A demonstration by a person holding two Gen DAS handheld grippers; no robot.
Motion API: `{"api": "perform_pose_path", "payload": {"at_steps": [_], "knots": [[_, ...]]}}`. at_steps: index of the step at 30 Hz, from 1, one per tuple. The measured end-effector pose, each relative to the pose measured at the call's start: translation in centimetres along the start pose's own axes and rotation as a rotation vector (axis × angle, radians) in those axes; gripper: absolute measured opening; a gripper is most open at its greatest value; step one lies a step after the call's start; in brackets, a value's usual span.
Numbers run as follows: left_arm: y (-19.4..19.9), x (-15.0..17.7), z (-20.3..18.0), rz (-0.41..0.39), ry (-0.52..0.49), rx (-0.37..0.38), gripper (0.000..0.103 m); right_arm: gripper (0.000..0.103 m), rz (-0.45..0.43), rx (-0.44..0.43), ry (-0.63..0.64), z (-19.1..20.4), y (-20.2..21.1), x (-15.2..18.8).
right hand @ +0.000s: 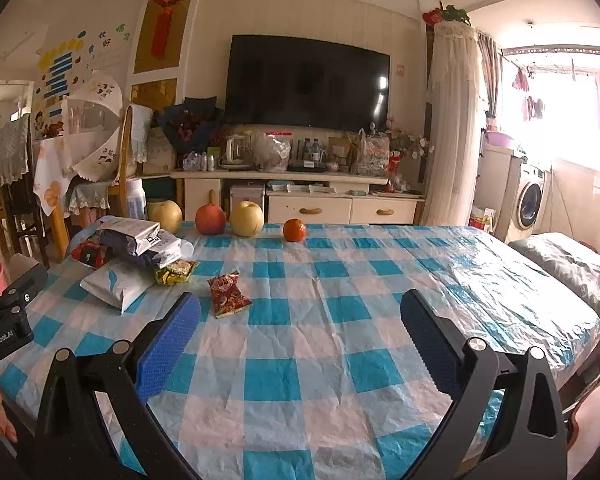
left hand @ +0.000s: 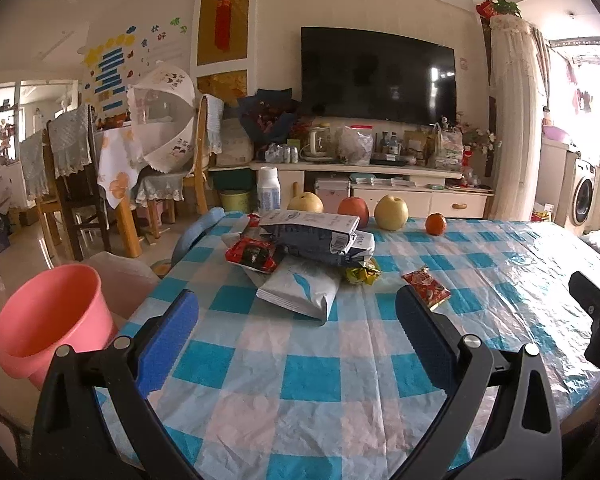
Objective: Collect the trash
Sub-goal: 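Move both tools toward the cluttered snack pile on the table, then grasp the white milk carton with the left tool while the right tool approaches the red snack bag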
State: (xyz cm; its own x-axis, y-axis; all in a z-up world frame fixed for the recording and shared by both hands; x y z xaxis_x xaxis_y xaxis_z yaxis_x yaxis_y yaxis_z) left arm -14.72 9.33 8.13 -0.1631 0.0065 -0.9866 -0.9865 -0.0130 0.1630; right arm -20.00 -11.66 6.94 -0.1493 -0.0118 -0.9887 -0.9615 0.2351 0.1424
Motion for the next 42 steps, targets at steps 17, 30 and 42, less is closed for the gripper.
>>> {"api": "perform_pose_path", "payload": {"at_steps": [17, 30, 42], "knots": [[-2.4, 0.8, 1.4, 0.076, -0.093, 0.043, 0.099, 0.099, 0.182, -0.163, -0.063, 1.5, -5.4, 2.6], [-8.9, 2.1, 1.2, 0.295, -0.195, 0.143, 0.099, 0.099, 0.358, -0.324, -0.121, 3.9, -12.4, 4.8], [-15.4, -0.4, 3.3, 0.400, 0.328, 0.265, 0.099, 0.099, 0.401, -0.361, -0.190, 4.2, -17.2, 4.8]]}}
Point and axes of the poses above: each gripper's, at about its wrist camera, not at the fingertips, and y roughly against the way its jaws point, z to its left, x to its underside, the point moved 4 cm from there along -y, roughly the way its jaws point, and after that the axes turned 12 degrees about -z, right-handed, at the moved point
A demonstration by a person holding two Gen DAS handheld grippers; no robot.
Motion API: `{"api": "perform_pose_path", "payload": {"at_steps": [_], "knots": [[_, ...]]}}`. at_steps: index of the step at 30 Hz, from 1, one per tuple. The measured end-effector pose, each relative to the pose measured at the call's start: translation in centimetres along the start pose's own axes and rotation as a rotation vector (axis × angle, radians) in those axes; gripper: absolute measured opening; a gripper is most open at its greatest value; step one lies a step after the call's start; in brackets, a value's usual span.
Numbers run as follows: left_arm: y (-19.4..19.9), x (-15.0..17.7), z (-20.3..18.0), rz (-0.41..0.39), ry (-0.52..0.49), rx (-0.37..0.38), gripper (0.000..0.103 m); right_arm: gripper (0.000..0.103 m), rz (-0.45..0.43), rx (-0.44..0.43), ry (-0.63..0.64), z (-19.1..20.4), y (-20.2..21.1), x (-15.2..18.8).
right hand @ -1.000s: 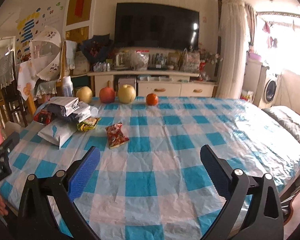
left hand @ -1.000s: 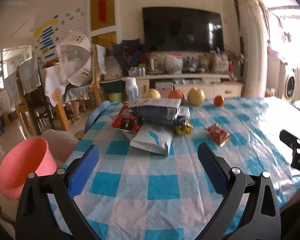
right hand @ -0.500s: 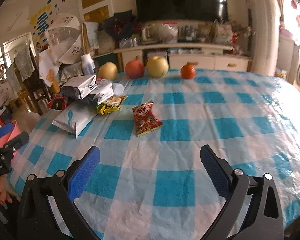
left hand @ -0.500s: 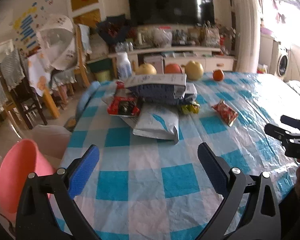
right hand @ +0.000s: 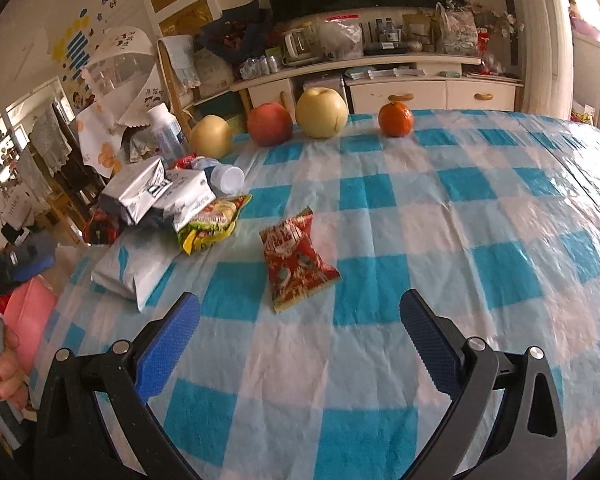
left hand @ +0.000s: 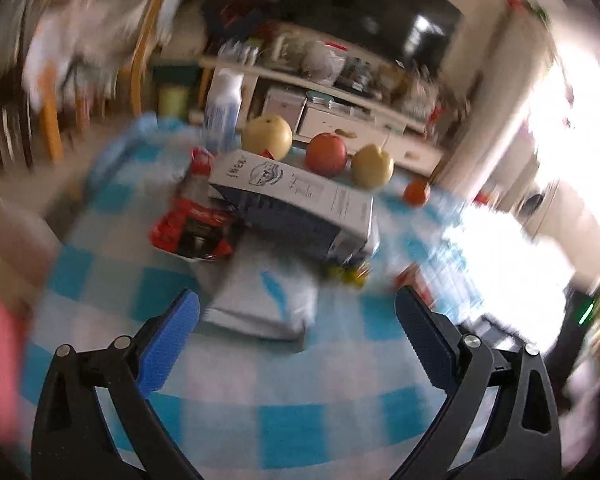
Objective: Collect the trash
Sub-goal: 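Grasp the white milk carton with the left tool while the right tool approaches the red snack bag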
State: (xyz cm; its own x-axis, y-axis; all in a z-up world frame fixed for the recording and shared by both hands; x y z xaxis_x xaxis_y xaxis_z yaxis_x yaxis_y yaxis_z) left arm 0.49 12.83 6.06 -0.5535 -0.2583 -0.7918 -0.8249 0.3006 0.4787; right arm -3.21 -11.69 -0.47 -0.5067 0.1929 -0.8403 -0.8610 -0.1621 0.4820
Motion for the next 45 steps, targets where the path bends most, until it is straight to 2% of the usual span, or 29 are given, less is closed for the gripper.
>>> {"api": "perform_pose_path", "payload": {"at_steps": [3, 9, 12, 15, 18, 21, 26, 28, 29, 30, 36, 40, 45], "knots": [[-1.4, -1.0, 0.2, 0.015, 0.155, -0.006, 0.099, 0.099, -0.006, -0.004, 0.023, 0.4, -0.9, -0.6], [-4.2, -2.7, -0.7, 0.003, 0.284, -0.151, 0.099, 0.099, 0.002, -0.027, 0.065, 0.8, -2.5, -1.5], [-5.5, -3.4, -0.8, 0.015, 0.330, -0.205, 0.099, 0.099, 0.048, -0.032, 0.071, 0.6, -4.0, -1.4], [-6.4, -3.9, -0.7, 0.025, 0.339, -0.241, 0.099, 0.099, 0.074, -0.043, 0.071, 0.5, -4.8, -1.4], [-7.9, -4.1, -1.1, 0.057, 0.306, -0.338, 0.099, 0.098, 0.086, -0.043, 0.082, 0.3, -5.5, -1.5], [-8.7, -3.8, -0.8, 0.080, 0.299, -0.395, 0.099, 0.098, 0.101, -0.056, 0.059, -0.1, -5.8, -1.6], [-9.5, -3.9, -1.0, 0.089, 0.224, -0.443, 0.098, 0.096, 0.126, -0.060, 0.083, 0.2, -6.1, -1.2], [-9.4, -4.1, -1.3, 0.085, 0.189, -0.448, 0.092, 0.088, 0.137, -0.065, 0.092, 0.2, -6.2, -1.0], [-9.4, -4.2, -1.6, 0.085, 0.175, -0.438, 0.084, 0.082, 0.143, -0.065, 0.092, 0.2, -6.2, -0.9], [-9.3, -4.2, -1.7, 0.086, 0.170, -0.427, 0.077, 0.080, 0.147, -0.065, 0.091, 0.2, -6.3, -0.9], [-8.4, -3.8, -2.4, 0.083, 0.157, -0.349, 0.052, 0.079, 0.140, -0.060, 0.081, -0.2, -6.1, -1.0], [-7.3, -3.1, -2.5, 0.071, 0.142, -0.305, 0.042, 0.079, 0.143, -0.054, 0.077, -0.4, -6.0, -1.0], [-6.0, -2.2, -2.0, 0.080, 0.112, -0.289, 0.040, 0.079, 0.142, -0.051, 0.067, -0.6, -5.9, -1.1]]}}
Point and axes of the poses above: each gripper's, at about its wrist camera, not at the fingertips, and y roughly against the way its jaws point, z to its left, x to its underside, the point moved 4 cm from there along -y, roughly the way its jaws point, and after that the axes turned 12 degrees about -z, right-handed, at the moved point
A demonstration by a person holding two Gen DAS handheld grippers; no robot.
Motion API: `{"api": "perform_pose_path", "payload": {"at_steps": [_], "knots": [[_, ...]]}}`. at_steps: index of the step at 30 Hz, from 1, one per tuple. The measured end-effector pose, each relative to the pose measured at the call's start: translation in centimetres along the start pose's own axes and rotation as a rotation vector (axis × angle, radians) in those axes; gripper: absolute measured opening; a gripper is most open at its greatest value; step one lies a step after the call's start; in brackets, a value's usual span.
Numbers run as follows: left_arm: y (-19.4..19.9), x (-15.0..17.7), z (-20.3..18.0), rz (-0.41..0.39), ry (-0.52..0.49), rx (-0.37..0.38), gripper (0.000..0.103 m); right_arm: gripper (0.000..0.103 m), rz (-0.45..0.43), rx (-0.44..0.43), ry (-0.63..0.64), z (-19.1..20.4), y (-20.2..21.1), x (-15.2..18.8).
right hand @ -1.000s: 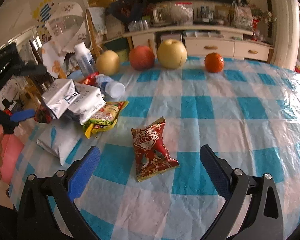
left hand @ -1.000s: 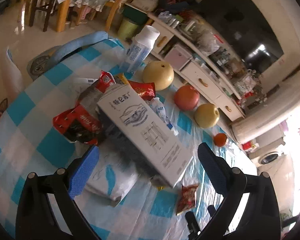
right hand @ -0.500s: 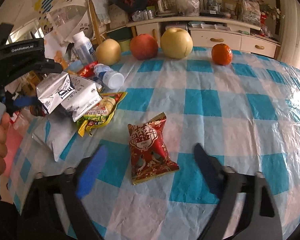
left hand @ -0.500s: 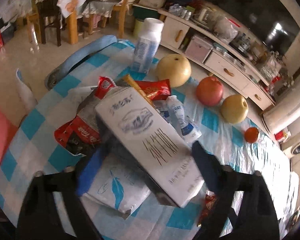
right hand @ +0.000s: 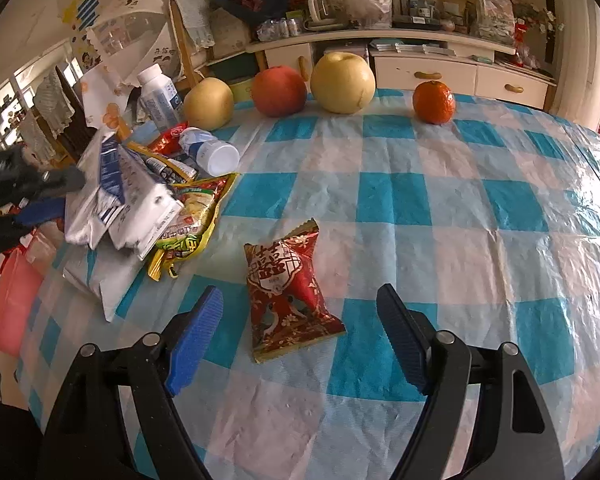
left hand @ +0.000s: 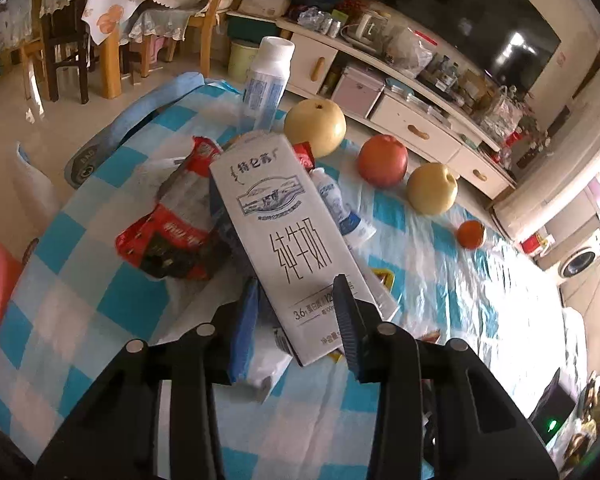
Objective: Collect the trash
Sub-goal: 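Grasp the white milk carton with the left tool while the right tool approaches the red snack bag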
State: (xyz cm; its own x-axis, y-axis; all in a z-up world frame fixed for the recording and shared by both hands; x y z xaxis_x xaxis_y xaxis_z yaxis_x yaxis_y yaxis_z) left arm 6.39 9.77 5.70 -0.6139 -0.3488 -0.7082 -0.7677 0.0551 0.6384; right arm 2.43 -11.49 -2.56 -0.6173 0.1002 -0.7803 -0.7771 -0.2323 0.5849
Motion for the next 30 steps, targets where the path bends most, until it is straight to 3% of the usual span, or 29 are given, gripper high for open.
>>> {"api": "perform_pose_path", "payload": {"at_steps": [7, 11, 16, 20, 25, 28, 30], "knots": [[0.6, 0.8, 1.2, 0.006, -0.044, -0.016, 0.040, 0.079, -0.007, -0.005, 0.025, 0.6, 0.2, -0.1], [0.7, 1.1, 1.5, -0.015, -0.038, -0.025, 0.068, 0.079, 0.008, -0.011, 0.024, 0.7, -0.1, 0.1], [0.4, 1.1, 0.3, -0.039, -0.069, -0.011, 0.078, 0.079, 0.023, -0.018, 0.038, 1.1, -0.4, 0.3], [-0.6, 1.7, -0.3, -0.031, -0.144, -0.071, 0.078, 0.079, 0.030, -0.017, 0.043, 1.1, -0.6, 0.4], [-1.2, 3.0, 0.5, -0.004, -0.171, -0.089, 0.065, 0.079, 0.037, -0.016, 0.038, 0.8, -0.8, 0.5], [-0.9, 3.4, 1.0, -0.010, -0.159, -0.077, 0.063, 0.062, 0.050, -0.018, 0.036, 0.7, -1.0, 0.7], [-0.6, 3.5, 1.3, -0.019, -0.167, -0.070, 0.050, 0.056, 0.050, -0.006, 0.049, 0.7, -1.1, 0.8]]}}
Point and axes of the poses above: each gripper's, at about its wrist camera, not at the fingertips, and y roughly against the way its jaws point, z to its left, x to its underside, the point moved 4 cm from there along -y, roughly the way its jaws point, and after that the axes turned 12 degrees about -z, right-handed, at the moved point
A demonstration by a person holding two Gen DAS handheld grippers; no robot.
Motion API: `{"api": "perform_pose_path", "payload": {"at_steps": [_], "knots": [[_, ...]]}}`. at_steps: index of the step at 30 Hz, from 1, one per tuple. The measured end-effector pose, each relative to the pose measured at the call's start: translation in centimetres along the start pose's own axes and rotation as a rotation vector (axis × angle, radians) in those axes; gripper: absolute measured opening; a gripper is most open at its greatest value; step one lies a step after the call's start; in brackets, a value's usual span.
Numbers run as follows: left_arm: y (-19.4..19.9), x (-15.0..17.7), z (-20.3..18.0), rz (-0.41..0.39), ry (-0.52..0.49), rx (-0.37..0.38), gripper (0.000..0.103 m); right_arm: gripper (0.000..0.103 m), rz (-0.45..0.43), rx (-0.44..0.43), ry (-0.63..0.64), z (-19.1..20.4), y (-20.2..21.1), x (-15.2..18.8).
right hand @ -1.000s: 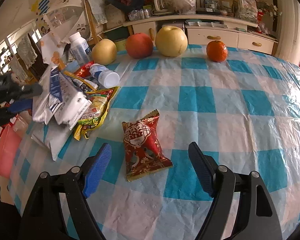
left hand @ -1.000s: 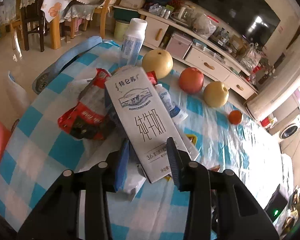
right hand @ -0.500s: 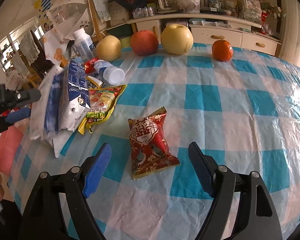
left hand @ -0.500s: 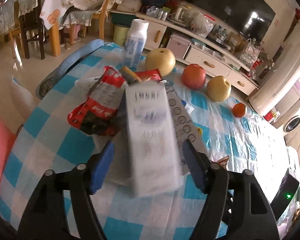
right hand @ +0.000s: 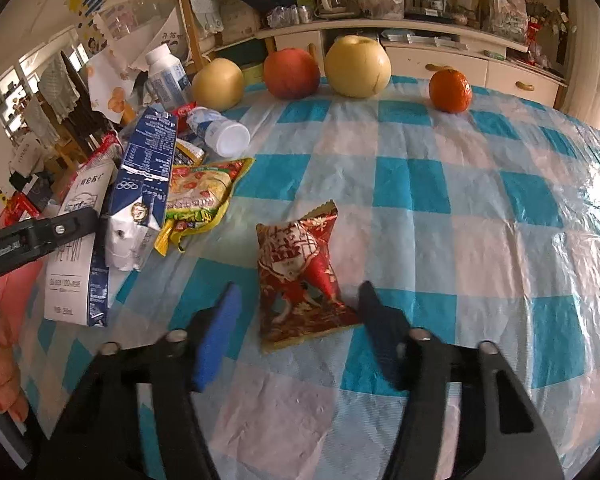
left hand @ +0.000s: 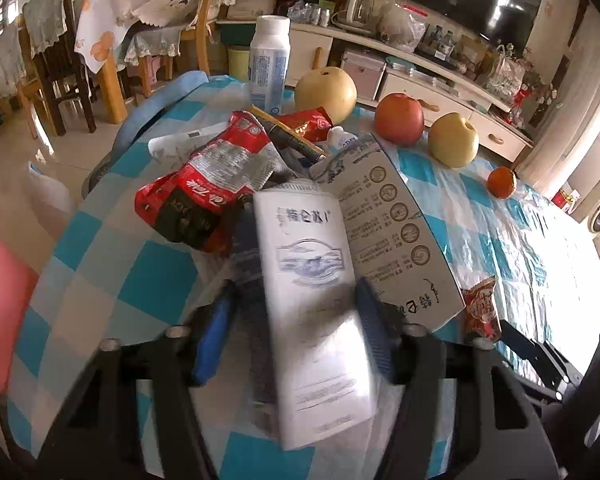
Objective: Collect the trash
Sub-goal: 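Grasp the white milk carton with the left tool while the right tool approaches the red snack bag, then grasp the red snack bag with the right tool while the left tool lifts the carton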
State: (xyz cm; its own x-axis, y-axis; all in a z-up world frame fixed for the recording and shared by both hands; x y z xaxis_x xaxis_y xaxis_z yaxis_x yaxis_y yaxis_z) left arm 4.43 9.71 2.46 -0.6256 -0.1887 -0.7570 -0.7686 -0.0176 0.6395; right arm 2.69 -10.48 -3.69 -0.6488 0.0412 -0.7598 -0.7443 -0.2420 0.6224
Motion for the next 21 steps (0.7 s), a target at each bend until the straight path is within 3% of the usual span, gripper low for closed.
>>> {"api": "perform_pose_path", "payload": {"at_steps": [9, 19, 21], "knots": [[1.7, 0.9, 0.7, -0.024, 0.006, 0.093, 0.041, 0.042, -0.019, 0.026, 0.027, -0.1, 0.3, 0.3], [3.0, 1.7, 3.0, -0.059, 0.061, 0.226, 0.039, 0.029, -0.061, 0.069, 0.064, 0.7, 1.7, 0.4], [3.4, 1.6, 3.4, -0.070, 0.065, 0.244, 0.036, 0.023, -0.076, 0.074, 0.069, 0.9, 2.1, 0.3]]}}
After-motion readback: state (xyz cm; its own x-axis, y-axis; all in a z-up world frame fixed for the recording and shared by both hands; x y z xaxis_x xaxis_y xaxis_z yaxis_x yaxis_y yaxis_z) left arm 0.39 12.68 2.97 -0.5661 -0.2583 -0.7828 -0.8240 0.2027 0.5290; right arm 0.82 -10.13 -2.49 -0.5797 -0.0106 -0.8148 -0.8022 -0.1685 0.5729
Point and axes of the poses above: each gripper's, at about its wrist camera, not at the fingertips, and y roughly against the way its jaws point, z to its left, x to its underside, the point moved 4 cm from there along -y, roughly the way its jaws point, and after that the axes turned 12 degrees about -z, right-handed, at the moved point
